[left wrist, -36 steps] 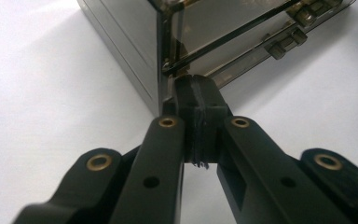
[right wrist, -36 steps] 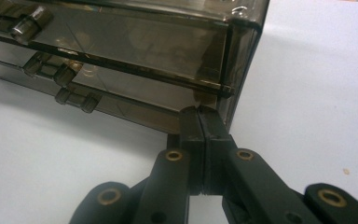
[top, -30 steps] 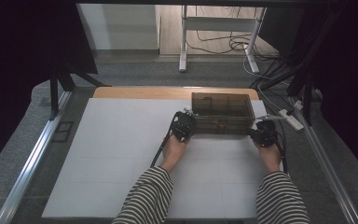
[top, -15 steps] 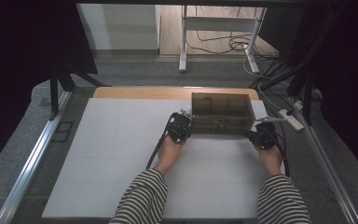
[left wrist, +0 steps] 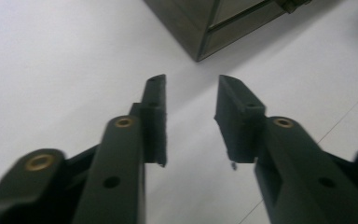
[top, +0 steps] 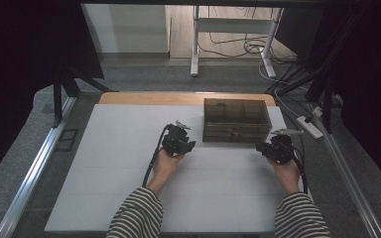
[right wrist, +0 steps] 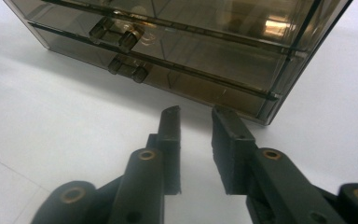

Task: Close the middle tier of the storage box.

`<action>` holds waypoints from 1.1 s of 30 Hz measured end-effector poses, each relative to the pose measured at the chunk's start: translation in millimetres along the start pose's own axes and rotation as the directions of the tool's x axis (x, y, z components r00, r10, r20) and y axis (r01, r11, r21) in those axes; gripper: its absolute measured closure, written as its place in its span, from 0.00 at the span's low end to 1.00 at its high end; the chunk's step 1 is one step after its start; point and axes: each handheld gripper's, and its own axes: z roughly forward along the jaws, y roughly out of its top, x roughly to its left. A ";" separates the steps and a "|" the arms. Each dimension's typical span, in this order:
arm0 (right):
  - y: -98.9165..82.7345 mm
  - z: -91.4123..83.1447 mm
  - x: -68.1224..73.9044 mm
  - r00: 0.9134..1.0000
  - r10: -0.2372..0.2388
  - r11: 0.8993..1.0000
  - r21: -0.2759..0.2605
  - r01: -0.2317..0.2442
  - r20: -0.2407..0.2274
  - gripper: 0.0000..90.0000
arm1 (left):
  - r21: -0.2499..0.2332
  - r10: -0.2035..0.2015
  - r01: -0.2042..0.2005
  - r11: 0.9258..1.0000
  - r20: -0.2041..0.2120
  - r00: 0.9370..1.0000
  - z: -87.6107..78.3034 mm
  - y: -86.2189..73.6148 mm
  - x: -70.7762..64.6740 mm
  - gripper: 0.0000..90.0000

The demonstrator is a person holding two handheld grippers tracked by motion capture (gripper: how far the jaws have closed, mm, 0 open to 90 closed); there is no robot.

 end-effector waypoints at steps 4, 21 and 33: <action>-3.4 -0.2 0.7 1.000 0.011 1.000 0.001 -0.011 -0.004 0.72 | -0.011 -0.009 0.009 1.000 0.007 1.000 -7.0 -3.7 4.3 0.62; -16.8 -10.7 6.5 0.999 0.014 1.000 -0.013 -0.014 -0.034 0.59 | -0.061 -0.022 0.023 0.998 0.006 1.000 -35.0 -28.8 19.8 0.55; -23.3 -11.6 8.9 0.998 0.023 1.000 -0.010 -0.024 -0.054 0.55 | -0.089 -0.026 0.026 0.996 0.000 1.000 -47.4 -45.4 28.0 0.53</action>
